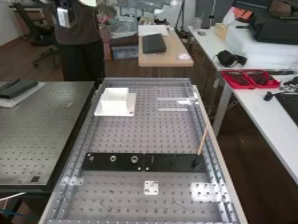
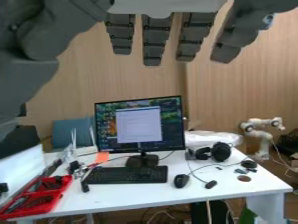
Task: Grab the smaller nut and place it in the white container
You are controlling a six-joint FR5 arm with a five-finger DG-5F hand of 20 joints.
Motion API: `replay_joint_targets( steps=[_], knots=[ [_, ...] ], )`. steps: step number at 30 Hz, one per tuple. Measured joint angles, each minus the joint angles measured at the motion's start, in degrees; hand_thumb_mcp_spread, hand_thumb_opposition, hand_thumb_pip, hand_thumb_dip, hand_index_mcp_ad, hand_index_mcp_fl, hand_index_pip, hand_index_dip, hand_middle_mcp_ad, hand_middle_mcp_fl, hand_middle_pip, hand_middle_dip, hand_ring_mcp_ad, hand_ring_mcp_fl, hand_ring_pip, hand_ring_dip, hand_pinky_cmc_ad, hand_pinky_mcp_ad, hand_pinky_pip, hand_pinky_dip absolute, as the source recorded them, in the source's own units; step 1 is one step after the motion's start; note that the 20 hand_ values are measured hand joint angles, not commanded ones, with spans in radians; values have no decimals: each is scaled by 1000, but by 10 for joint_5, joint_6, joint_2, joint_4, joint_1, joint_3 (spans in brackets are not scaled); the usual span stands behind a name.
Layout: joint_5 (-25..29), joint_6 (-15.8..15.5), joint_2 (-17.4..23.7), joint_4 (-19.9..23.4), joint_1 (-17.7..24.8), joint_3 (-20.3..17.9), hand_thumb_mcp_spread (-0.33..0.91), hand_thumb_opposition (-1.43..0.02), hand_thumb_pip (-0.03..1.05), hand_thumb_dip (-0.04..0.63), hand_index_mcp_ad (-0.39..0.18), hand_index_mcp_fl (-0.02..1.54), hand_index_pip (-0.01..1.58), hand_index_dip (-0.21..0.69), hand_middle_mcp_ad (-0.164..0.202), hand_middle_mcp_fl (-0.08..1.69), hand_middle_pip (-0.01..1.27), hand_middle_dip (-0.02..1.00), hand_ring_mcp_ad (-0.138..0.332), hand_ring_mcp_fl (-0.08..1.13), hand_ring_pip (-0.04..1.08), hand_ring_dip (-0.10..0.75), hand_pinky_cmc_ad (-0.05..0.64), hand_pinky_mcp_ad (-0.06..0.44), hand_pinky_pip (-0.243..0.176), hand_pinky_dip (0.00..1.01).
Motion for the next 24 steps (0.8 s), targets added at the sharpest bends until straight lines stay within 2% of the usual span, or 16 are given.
replay_joint_targets(
  steps=[4, 5, 8, 10, 13, 16, 24],
  knots=[
    [7, -5, 5, 18, 1, -21, 216, -682, 250, 19, -120, -7, 33, 202, -2, 23, 126, 190, 96, 0, 105, 31, 241, 183, -61, 152],
    [9, -8, 7, 27, 1, -29, 216, -682, 250, 17, -120, -7, 37, 202, -2, 19, 124, 192, 96, 0, 101, 33, 246, 180, -75, 150],
    [12, -11, 10, 47, 2, -50, 229, -695, 318, 17, -120, -7, 37, 202, -5, 16, 122, 188, 94, 0, 101, 33, 250, 178, -75, 152],
    [16, -11, 11, 55, 3, -63, 230, -710, 323, 19, -120, -5, 37, 202, -5, 23, 138, 202, 98, 0, 105, 33, 251, 178, -75, 152],
    [26, -10, 13, 69, 4, -85, 243, -728, 326, 16, -134, -9, 37, 202, -5, 23, 138, 206, 98, 0, 103, 33, 253, 178, -75, 154],
    [40, -7, 15, 86, 6, -109, 260, -745, 380, 31, -150, -9, 37, 202, -7, 19, 138, 206, 98, 0, 103, 33, 257, 180, -75, 157],
    [79, 5, 9, 122, 4, -160, 265, -754, 422, 45, -154, 19, 54, 173, -3, 19, 138, 216, 103, 0, 103, 38, 257, 178, -75, 157]
  ],
)
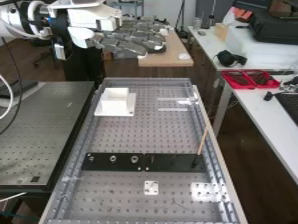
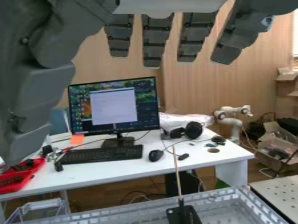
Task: Grab the smaller nut and place it in the white container
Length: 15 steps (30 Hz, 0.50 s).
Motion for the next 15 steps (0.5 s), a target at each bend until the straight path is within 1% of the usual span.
replay_joint_targets(
  steps=[1, 3, 4, 5, 8, 10, 12, 13, 14, 15],
  knots=[
    [0, -1, 0, 2, 0, -2, 265, -756, 447, 51, -152, 16, 56, 173, -3, 23, 138, 220, 103, 0, 101, 40, 253, 178, -75, 157],
    [-13, -3, -3, 13, -8, -17, 276, -759, 454, 51, -155, 24, 61, 164, -2, 23, 138, 222, 103, 0, 98, 40, 257, 178, -75, 157],
    [-16, -3, -4, 15, -10, -18, 293, -756, 454, 63, -155, 40, 68, 154, -5, 23, 138, 223, 103, 0, 105, 49, 257, 178, -75, 157],
    [-27, -4, -5, 19, -16, -24, 295, -764, 456, 80, -155, 42, 70, 157, -5, 19, 136, 225, 103, 0, 106, 52, 257, 180, -75, 157],
    [-59, -7, -8, 28, -37, -35, 290, -771, 456, 80, -173, 40, 70, 154, -2, 23, 134, 225, 103, 0, 103, 54, 257, 180, -75, 157],
    [-75, -6, -9, 31, -49, -40, 290, -771, 456, 77, -173, 40, 70, 154, -2, 23, 134, 222, 105, 0, 103, 54, 257, 180, -75, 157],
    [-110, -7, -11, 40, -74, -50, 309, -782, 456, 80, -173, 37, 73, 147, -2, 23, 134, 225, 105, 0, 99, 54, 257, 180, -75, 157],
    [-113, -8, -11, 40, -76, -51, 311, -782, 461, 77, -171, 56, 87, 138, -5, 23, 134, 227, 101, 0, 99, 56, 257, 180, -75, 157],
    [-128, -9, -12, 44, -87, -55, 311, -782, 469, 80, -175, 54, 87, 141, -5, 19, 134, 227, 101, 0, 99, 56, 257, 180, -75, 157],
    [-145, -11, -14, 48, -99, -59, 311, -784, 482, 94, -175, 54, 87, 133, -5, 19, 134, 227, 101, 0, 101, 52, 253, 180, -75, 157]
  ],
)
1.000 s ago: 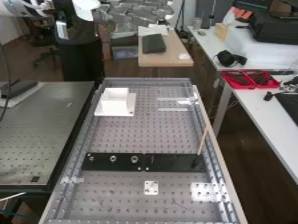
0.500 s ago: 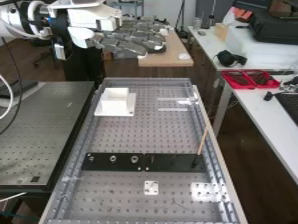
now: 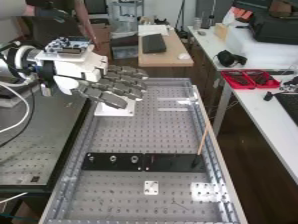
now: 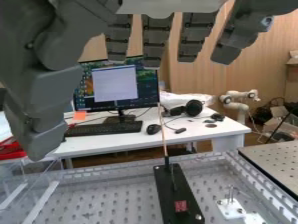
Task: Grab the smaller nut and place it in the white container
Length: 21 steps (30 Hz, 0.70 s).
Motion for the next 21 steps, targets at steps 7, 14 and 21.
replay_joint_targets(
  steps=[7, 14, 21],
  knots=[
    [-76, -32, -17, 21, -50, -18, 328, -819, 529, 126, -188, 56, 246, 134, -2, 23, 138, 229, 101, 0, 105, 63, 257, 180, -75, 157],
    [-137, -58, -46, 63, -106, -39, 354, -834, 548, 159, -202, 54, 620, 108, -5, 23, 138, 229, 94, 0, 105, 63, 257, 182, -75, 157],
    [-161, -71, -79, 94, -140, -53, 360, -862, 555, 157, -202, 37, 962, 108, -3, 23, 138, 229, 89, 0, 105, 61, 253, 180, -75, 157]
  ],
)
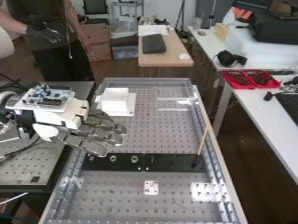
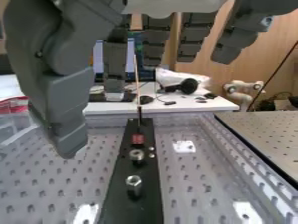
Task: Grab the smaller nut and place it in the white container
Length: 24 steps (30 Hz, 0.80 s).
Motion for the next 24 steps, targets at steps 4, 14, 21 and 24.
replay_joint_targets(
  steps=[4, 14, 21, 24],
  knots=[
    [-8, -2, -17, 15, -11, -6, 367, -862, 555, 162, -202, 24, 1075, 108, -3, 23, 140, 236, 87, 0, 103, 70, 257, 180, -75, 157],
    [-22, -2, -39, 68, -26, -30, 372, -883, 557, 162, -218, -12, 1300, 115, -5, 23, 138, 236, 80, 0, 99, 72, 257, 178, -75, 157],
    [-35, -12, -49, 127, -31, -48, 372, -883, 559, 162, -220, -12, 1408, 141, -5, 23, 138, 239, 77, 0, 99, 72, 253, 178, -75, 157],
    [-41, -23, -56, 143, -32, -52, 380, -885, 562, 171, -220, -9, 1445, 159, -5, 23, 138, 239, 70, 0, 103, 75, 257, 182, -73, 157]
  ],
)
